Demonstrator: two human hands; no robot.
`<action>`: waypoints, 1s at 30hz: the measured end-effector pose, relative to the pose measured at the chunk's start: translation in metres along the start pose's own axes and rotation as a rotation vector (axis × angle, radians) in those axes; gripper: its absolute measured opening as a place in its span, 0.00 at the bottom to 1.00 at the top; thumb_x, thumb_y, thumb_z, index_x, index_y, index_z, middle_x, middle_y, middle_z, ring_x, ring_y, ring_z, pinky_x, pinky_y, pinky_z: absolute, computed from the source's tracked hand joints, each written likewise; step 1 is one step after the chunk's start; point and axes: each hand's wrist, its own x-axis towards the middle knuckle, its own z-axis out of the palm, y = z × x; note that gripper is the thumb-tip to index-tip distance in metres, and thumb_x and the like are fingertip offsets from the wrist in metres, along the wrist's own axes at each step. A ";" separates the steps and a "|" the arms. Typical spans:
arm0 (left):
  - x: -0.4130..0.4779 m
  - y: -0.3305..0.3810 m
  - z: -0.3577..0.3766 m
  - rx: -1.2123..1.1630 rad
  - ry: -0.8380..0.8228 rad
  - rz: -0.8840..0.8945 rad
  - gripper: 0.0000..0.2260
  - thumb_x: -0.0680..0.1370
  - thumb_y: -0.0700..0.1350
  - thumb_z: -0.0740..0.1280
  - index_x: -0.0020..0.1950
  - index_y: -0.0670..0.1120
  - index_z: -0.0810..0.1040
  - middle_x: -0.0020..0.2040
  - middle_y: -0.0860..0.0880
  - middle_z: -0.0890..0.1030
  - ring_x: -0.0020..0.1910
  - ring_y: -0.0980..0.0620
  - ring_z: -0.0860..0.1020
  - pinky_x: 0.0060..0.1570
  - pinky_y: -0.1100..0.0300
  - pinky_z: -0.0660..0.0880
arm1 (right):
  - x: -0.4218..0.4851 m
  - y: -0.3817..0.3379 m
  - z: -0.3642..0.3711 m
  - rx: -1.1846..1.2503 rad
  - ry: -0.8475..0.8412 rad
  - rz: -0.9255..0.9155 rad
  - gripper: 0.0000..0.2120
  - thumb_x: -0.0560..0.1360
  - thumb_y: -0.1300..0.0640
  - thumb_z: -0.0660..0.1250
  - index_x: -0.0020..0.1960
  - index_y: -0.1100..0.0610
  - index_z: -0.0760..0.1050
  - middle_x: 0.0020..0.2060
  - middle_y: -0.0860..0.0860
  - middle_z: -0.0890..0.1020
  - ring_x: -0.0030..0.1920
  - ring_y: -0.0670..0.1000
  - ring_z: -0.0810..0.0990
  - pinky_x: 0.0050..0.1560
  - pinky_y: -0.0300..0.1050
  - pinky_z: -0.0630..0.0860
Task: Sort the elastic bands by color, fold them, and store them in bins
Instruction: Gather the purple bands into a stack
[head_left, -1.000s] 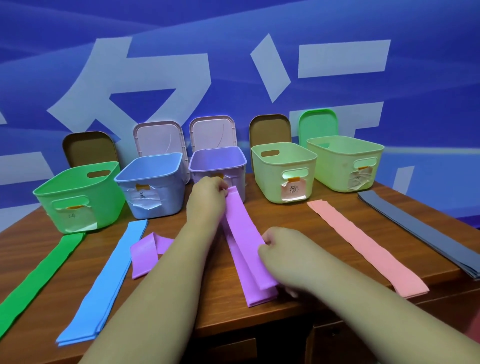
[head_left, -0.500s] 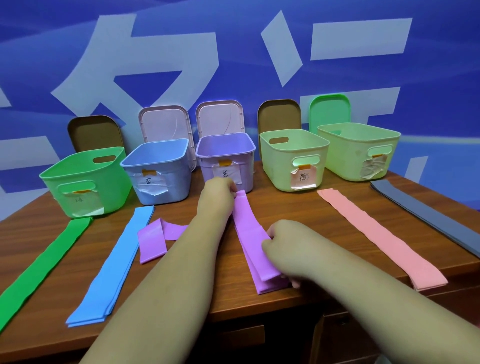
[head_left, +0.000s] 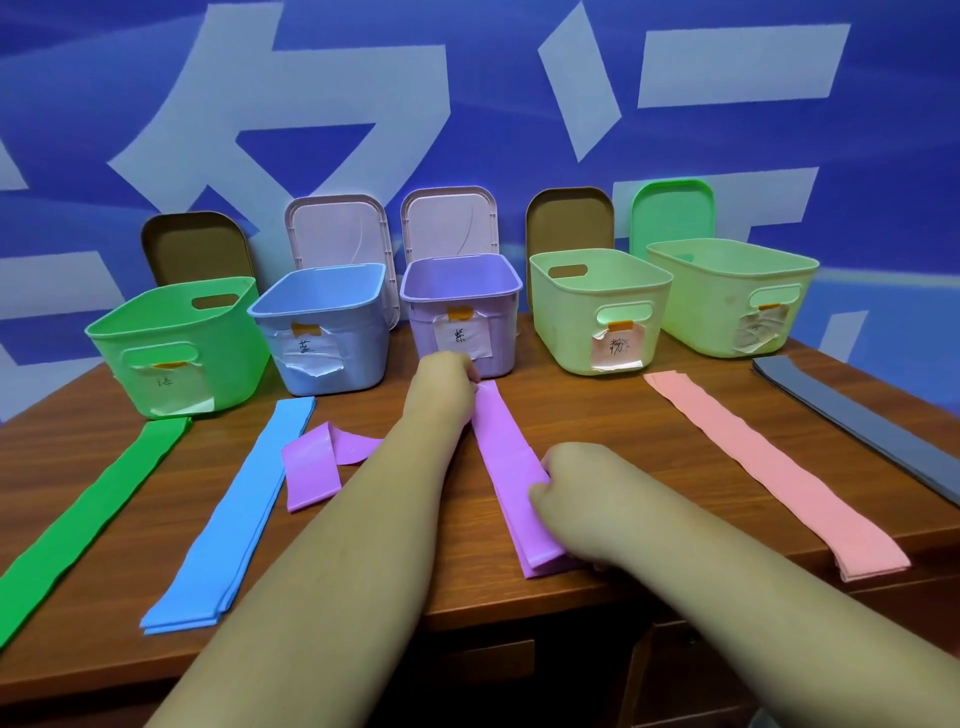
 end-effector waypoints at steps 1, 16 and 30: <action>0.000 0.000 0.000 0.002 0.000 -0.004 0.11 0.81 0.34 0.65 0.56 0.42 0.86 0.54 0.42 0.85 0.56 0.41 0.83 0.53 0.54 0.78 | -0.001 0.000 0.000 0.006 0.005 0.003 0.12 0.84 0.55 0.60 0.59 0.61 0.78 0.51 0.58 0.82 0.57 0.61 0.83 0.49 0.47 0.75; 0.011 0.008 -0.006 0.316 -0.145 0.042 0.13 0.81 0.38 0.68 0.63 0.46 0.85 0.61 0.43 0.83 0.61 0.43 0.80 0.62 0.50 0.79 | -0.006 -0.005 0.003 -0.125 0.085 0.068 0.15 0.83 0.50 0.59 0.67 0.52 0.72 0.62 0.53 0.78 0.59 0.58 0.79 0.51 0.51 0.74; 0.001 0.001 -0.002 0.201 -0.031 0.053 0.12 0.78 0.36 0.65 0.55 0.44 0.86 0.54 0.44 0.82 0.47 0.48 0.75 0.43 0.57 0.71 | -0.010 -0.017 0.017 -0.064 0.129 0.089 0.32 0.78 0.38 0.66 0.71 0.58 0.66 0.67 0.55 0.69 0.67 0.60 0.73 0.61 0.53 0.72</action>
